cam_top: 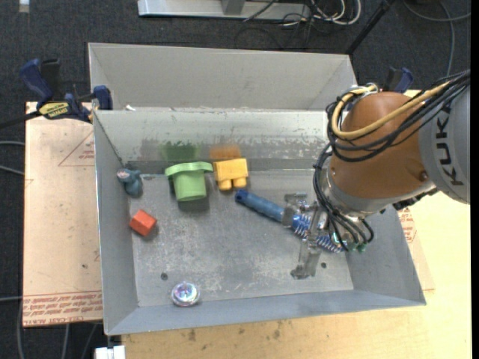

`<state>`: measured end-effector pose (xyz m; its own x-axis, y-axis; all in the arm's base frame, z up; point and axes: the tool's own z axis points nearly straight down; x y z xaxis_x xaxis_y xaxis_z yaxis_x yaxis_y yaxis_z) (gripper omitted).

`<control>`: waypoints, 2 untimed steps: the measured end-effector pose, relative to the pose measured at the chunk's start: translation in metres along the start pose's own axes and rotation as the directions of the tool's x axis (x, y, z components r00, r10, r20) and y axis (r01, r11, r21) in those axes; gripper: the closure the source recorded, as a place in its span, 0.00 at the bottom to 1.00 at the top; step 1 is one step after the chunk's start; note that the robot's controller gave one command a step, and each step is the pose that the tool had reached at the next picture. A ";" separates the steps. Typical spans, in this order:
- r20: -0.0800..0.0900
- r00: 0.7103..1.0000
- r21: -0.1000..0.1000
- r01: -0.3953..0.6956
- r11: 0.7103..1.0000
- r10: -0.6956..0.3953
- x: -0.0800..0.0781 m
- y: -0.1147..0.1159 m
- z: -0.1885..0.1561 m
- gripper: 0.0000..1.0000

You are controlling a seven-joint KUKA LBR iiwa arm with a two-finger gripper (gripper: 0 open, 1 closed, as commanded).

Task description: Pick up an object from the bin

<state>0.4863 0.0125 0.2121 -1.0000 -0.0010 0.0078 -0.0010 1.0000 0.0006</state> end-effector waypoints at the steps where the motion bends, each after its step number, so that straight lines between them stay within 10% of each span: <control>1: 0.007 0.992 0.001 0.122 0.993 -0.122 -0.064 -0.030 0.079 0.00; 2: 0.010 0.955 0.003 0.297 0.955 -0.297 -0.136 -0.073 0.143 0.00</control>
Offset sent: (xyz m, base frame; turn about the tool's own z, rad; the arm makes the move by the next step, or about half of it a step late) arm 0.0625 -0.0284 -0.0758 -0.1253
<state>0.6216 -0.0607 0.0675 -0.9547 -0.2975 -0.0027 -0.2975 0.9547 -0.0004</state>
